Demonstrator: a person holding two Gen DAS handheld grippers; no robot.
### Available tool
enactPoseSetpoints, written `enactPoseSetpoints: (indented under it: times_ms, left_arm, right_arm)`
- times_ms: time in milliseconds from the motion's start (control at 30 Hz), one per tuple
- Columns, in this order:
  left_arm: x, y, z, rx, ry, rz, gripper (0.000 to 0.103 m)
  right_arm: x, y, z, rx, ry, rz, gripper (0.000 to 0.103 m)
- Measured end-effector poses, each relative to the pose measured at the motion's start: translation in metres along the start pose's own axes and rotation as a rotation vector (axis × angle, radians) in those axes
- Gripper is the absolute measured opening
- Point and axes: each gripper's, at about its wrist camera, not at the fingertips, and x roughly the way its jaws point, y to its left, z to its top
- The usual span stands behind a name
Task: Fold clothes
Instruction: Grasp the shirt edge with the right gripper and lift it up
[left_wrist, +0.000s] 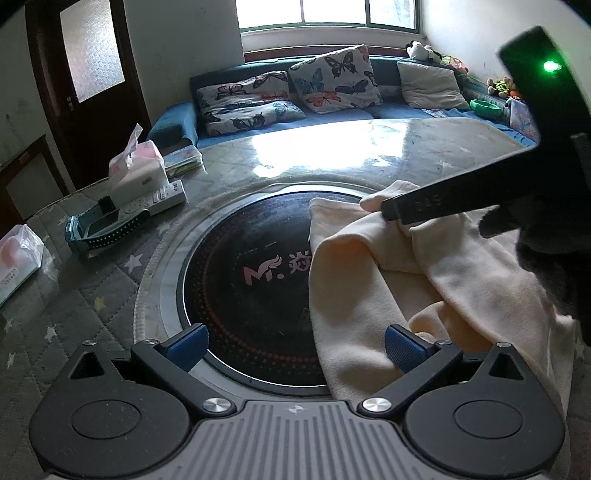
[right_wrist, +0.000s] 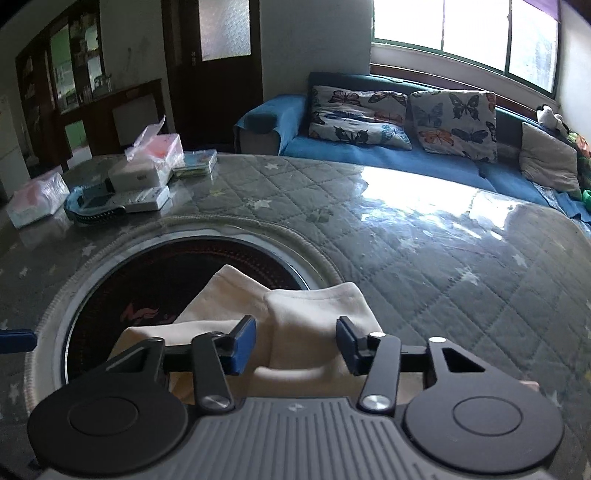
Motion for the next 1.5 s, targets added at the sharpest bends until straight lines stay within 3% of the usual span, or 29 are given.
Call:
enactPoseSetpoints:
  times_ms: [100, 233, 333, 633, 1000, 1133, 1267, 1500]
  left_arm:
    - [0.002, 0.001, 0.0, -0.003, 0.004, -0.003, 0.103]
    - [0.003, 0.001, 0.0, -0.002, 0.007, 0.001, 0.103]
    - [0.001, -0.001, 0.0, -0.001, 0.004, 0.007, 0.103]
    - [-0.016, -0.012, -0.002, 0.021, -0.034, -0.005, 0.103]
    - [-0.033, -0.03, -0.001, 0.015, -0.075, -0.12, 0.103]
    - [-0.033, -0.036, -0.002, 0.008, -0.076, -0.154, 0.103]
    - [-0.038, -0.045, -0.005, 0.025, -0.084, -0.205, 0.102]
    - [-0.045, -0.05, -0.011, 0.055, -0.102, -0.269, 0.096]
  right_arm:
    - [0.01, 0.002, 0.001, -0.018, 0.014, -0.009, 0.037]
    - [0.013, 0.002, 0.001, -0.026, 0.01, -0.022, 0.015]
    - [0.008, -0.003, 0.001, -0.006, -0.001, -0.02, 0.008]
    - [-0.029, -0.026, -0.004, 0.045, -0.07, -0.045, 0.007]
    - [-0.138, -0.07, -0.033, 0.108, -0.221, -0.141, 0.004]
    - [-0.165, -0.08, -0.046, 0.112, -0.228, -0.176, 0.004]
    - [-0.158, -0.08, -0.053, 0.12, -0.186, -0.15, 0.007]
    - [-0.106, -0.084, -0.054, 0.195, -0.099, -0.077, 0.014]
